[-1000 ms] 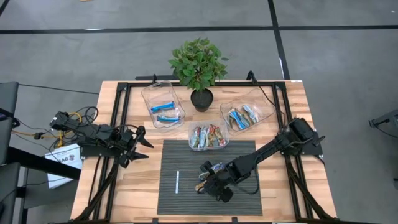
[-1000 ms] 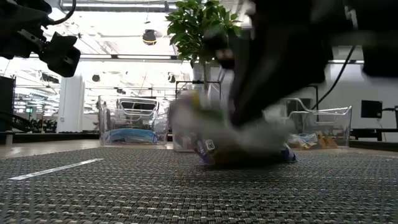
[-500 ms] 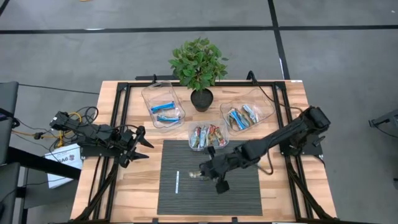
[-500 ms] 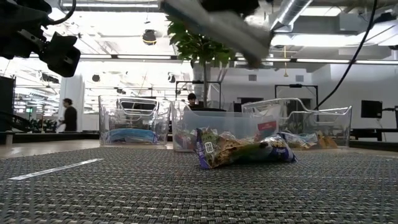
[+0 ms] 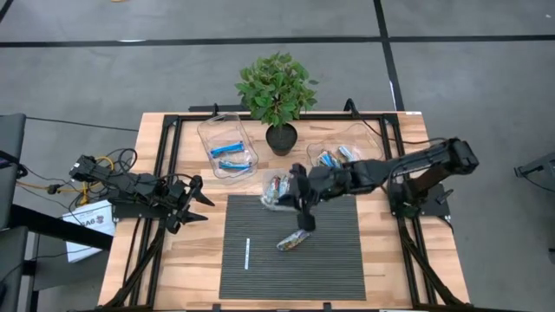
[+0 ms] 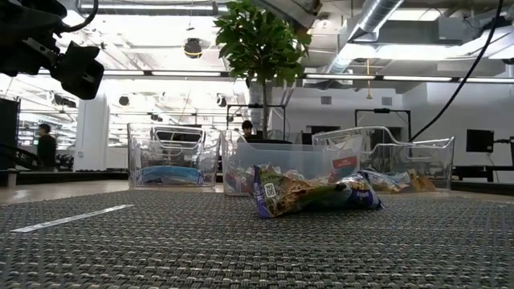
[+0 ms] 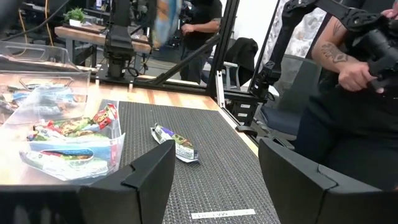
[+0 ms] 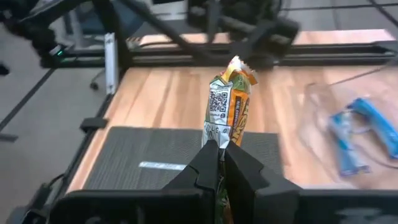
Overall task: Pick and place Granola Bars by type
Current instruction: Put the yellow granola bar into the right transparent bin
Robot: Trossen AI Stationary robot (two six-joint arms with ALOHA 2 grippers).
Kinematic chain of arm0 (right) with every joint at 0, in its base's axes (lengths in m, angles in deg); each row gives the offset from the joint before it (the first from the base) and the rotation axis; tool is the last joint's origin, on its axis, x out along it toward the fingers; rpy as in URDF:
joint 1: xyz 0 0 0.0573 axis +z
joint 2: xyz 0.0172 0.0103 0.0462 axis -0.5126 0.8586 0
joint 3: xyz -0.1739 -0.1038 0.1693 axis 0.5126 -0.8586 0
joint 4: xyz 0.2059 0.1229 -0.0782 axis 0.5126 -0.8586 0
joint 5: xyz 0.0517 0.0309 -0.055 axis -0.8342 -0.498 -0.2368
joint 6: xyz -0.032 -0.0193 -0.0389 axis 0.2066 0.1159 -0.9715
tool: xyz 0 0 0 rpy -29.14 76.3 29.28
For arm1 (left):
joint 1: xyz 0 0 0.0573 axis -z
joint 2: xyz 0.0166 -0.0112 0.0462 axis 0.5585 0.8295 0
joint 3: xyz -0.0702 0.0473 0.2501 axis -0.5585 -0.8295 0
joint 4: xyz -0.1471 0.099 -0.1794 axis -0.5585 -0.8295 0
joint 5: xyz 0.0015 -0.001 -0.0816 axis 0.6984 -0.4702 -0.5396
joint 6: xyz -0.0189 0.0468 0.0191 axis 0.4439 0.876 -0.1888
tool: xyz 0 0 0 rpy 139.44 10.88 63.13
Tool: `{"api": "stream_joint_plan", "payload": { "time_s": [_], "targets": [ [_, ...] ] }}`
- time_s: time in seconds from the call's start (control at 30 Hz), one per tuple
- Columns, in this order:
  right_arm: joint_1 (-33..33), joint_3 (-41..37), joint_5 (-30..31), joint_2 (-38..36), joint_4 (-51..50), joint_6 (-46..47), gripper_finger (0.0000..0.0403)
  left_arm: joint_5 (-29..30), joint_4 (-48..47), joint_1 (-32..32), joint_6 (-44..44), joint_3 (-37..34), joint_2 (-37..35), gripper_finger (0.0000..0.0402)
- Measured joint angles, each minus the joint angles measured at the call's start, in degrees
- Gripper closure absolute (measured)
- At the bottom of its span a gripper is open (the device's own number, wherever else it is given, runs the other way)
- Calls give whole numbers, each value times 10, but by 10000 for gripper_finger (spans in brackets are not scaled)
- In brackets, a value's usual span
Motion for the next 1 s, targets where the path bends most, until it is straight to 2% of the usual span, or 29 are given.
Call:
{"api": "stream_joint_plan", "payload": {
  "time_s": [0.33,0.6,1.0],
  "targets": [
    [-84,0,-1,0,-41,5,392,0,0,0,0,0,0,178],
    [-143,0,-1,-1,-165,51,392,0,0,0,1,0,0,178],
    [-227,0,13,-61,-368,136,392,0,0,0,1,0,0,178]
  ]
}}
